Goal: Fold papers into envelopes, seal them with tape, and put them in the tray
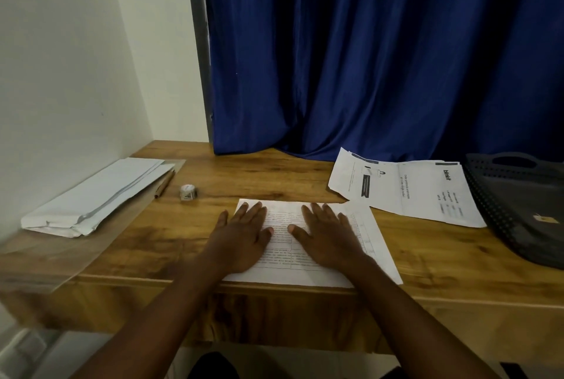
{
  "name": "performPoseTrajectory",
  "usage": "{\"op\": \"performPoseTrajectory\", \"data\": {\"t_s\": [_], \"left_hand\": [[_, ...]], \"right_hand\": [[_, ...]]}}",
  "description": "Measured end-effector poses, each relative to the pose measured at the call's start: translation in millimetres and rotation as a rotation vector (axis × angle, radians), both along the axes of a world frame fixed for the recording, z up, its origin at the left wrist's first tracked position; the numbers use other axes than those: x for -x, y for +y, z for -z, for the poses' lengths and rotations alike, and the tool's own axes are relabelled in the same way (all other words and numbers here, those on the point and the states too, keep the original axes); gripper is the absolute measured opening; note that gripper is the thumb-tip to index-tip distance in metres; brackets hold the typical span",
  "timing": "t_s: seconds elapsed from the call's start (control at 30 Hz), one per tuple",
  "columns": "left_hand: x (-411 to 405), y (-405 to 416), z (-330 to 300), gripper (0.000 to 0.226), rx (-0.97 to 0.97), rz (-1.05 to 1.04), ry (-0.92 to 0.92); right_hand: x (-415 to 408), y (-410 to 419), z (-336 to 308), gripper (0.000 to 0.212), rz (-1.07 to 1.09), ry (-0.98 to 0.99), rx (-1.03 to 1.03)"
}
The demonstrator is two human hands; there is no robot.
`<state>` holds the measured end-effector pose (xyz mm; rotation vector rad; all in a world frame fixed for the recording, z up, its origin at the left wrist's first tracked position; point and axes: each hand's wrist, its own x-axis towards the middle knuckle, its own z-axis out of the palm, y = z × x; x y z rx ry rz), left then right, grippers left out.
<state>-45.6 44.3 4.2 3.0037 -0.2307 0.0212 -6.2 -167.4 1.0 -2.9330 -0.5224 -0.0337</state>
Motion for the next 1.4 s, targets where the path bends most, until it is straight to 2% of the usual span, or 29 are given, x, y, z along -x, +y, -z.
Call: {"op": "performPoseTrajectory", "data": {"t_s": [0.23,0.47,0.53,0.67,0.73,0.8,0.9,1.1,1.2,1.27,1.4], "left_hand": [[1,0,1,0.064,0.012,-0.018,-0.02],[1,3,2,0.069,0.005,-0.047,-0.014],[1,3,3,0.07,0.005,-0.05,-0.012],[4,5,4,0.07,0.006,-0.072,-0.029],[8,8,4,0.07,0.01,-0.096,-0.028],[13,16,4,0.07,0.01,-0.139,-0.01],[20,36,1,0.07,-0.007,-0.255,0.024],[36,57,-7,0.072,0.011,-0.389,0.075],[43,57,-9,0.078,0.024,-0.393,0.097],[49,55,-9,0.079,-0.011,-0.397,0.049],[63,51,-11,0.076,-0.101,-0.394,-0.068]], "right_hand": [[-5,-45,7,0.081,0.155,0.009,0.044],[0,-68,8,0.074,0.211,-0.02,0.011],[3,-72,8,0.072,0.185,-0.056,-0.094],[20,-81,-1,0.057,0.136,-0.127,-0.664],[30,-83,-5,0.049,0.072,-0.093,-0.73],[36,-84,-5,0.043,-0.029,-0.032,-0.655],[36,-82,-2,0.047,-0.129,-0.047,-0.41],[28,-78,1,0.046,-0.14,-0.061,-0.189],[25,-78,3,0.045,-0.088,-0.056,-0.141],[22,-77,4,0.044,-0.036,-0.08,-0.126],[24,-77,2,0.04,0.056,-0.319,-0.165]]}}
